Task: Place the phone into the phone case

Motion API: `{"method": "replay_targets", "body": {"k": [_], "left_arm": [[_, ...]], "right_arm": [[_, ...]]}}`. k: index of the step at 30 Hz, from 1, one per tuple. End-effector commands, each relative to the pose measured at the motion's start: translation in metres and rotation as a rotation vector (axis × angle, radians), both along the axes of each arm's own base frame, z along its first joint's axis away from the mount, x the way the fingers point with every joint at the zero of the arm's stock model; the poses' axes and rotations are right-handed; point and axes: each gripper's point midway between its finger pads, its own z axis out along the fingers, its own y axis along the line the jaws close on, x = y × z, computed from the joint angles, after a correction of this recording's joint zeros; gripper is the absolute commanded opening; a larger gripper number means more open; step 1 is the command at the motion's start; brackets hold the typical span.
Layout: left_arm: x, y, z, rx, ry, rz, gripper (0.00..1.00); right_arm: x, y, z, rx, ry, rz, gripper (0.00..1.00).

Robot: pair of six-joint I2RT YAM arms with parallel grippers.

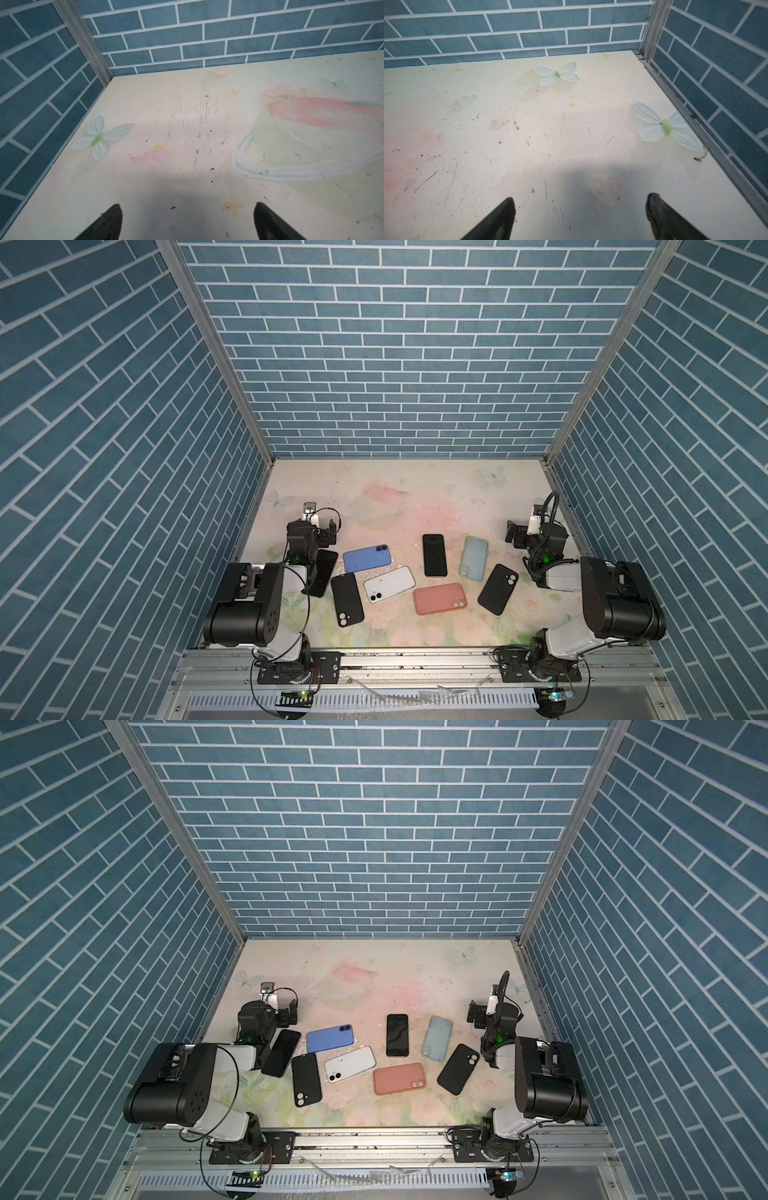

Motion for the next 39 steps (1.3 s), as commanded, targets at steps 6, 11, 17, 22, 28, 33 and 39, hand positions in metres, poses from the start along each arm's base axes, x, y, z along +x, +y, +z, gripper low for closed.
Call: {"method": "replay_targets", "body": {"k": [6, 11, 17, 22, 28, 33, 39], "left_arm": [[0.001, 0.001, 0.003, 0.01, -0.013, 0.004, 0.99], [0.001, 0.001, 0.003, 0.011, -0.014, 0.005, 1.0], [0.001, 0.001, 0.003, 0.011, -0.014, 0.004, 1.0], [0.001, 0.001, 0.002, 0.011, -0.013, 0.004, 0.99], [0.002, 0.003, 0.005, 0.012, -0.012, 0.017, 1.0], [0.002, 0.005, 0.006, 0.01, -0.005, 0.031, 1.0], [0.003, 0.005, 0.005, 0.013, -0.004, 0.036, 1.0]], "right_arm": [[0.004, 0.003, 0.006, 0.008, -0.02, 0.012, 0.99], [0.004, 0.003, 0.005, 0.008, -0.02, 0.014, 0.99], [0.004, 0.003, 0.006, 0.009, -0.022, 0.014, 0.99], [0.004, 0.002, 0.006, 0.007, -0.021, 0.009, 0.99], [-0.002, -0.007, 0.022, 0.004, -0.039, -0.048, 0.99], [-0.008, -0.005, 0.041, 0.003, -0.053, -0.039, 0.99], [-0.01, -0.004, 0.036, 0.003, -0.078, -0.031, 0.99]]}}
